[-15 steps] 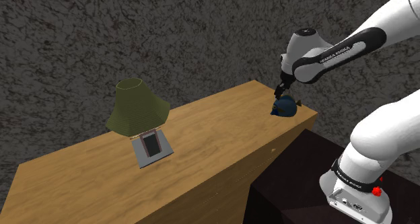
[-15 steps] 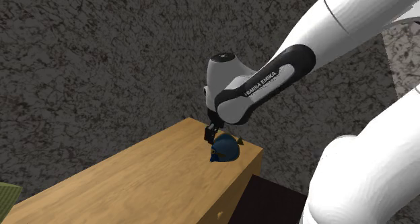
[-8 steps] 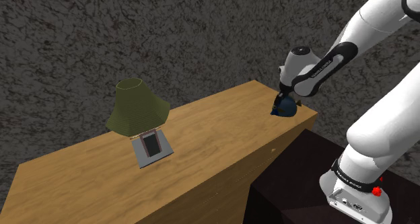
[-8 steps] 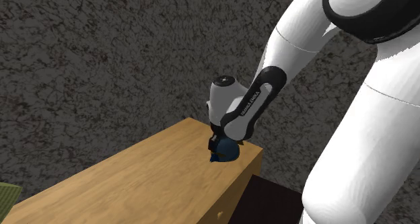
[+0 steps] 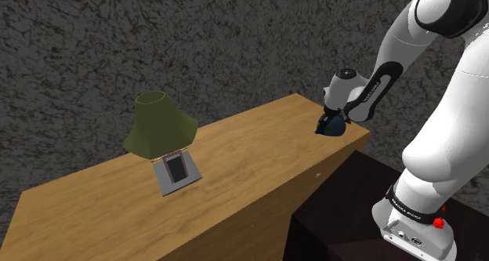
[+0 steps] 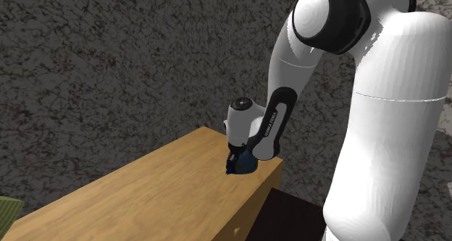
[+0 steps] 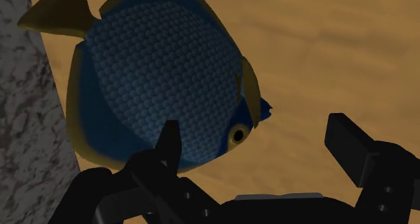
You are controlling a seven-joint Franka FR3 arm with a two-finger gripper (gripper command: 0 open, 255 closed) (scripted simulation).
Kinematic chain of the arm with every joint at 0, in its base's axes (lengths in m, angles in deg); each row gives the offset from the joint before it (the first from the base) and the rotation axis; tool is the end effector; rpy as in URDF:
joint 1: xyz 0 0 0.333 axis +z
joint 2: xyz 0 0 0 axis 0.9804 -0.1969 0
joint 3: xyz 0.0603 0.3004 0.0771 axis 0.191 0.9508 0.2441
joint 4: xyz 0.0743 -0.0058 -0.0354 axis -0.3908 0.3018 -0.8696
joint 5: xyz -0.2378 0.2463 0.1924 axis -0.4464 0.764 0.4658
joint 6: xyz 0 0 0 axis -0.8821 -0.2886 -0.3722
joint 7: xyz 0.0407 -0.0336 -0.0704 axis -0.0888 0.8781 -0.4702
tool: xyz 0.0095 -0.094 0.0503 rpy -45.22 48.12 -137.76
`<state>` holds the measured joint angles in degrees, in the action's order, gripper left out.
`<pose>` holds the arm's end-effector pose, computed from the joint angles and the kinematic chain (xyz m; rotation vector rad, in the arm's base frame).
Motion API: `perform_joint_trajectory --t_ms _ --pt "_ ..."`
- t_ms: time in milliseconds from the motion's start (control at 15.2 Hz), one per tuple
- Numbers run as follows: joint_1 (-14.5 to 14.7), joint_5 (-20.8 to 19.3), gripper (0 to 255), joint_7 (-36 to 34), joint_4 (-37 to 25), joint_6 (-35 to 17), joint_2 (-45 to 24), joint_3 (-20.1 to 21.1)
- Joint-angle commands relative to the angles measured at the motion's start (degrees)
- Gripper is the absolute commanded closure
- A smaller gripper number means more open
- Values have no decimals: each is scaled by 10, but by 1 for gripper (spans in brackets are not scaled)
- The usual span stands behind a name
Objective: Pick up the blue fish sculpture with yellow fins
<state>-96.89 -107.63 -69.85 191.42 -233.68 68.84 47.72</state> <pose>0.3877 -0.1953 0.2228 2.8267 0.1434 0.2587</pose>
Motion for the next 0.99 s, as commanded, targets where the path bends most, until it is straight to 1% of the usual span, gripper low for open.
perform_joint_trajectory --t_ms 0,66,132,198,264,792,858,924 --pt "8 -42 0 -41 -10 -15 -23 -14" --pt "14 -62 0 -61 -15 -22 -34 -22" --pt "18 -73 0 -72 -18 -26 -41 -27" --pt "19 -73 0 -72 -18 -26 -41 -28" --pt "20 -76 255 -76 -18 -27 -41 -29" --pt "20 -76 255 -76 -17 -27 -41 -29" --pt "18 -73 255 -72 -18 -26 -41 -28" --pt "12 -53 255 -52 -12 -19 -29 -19"
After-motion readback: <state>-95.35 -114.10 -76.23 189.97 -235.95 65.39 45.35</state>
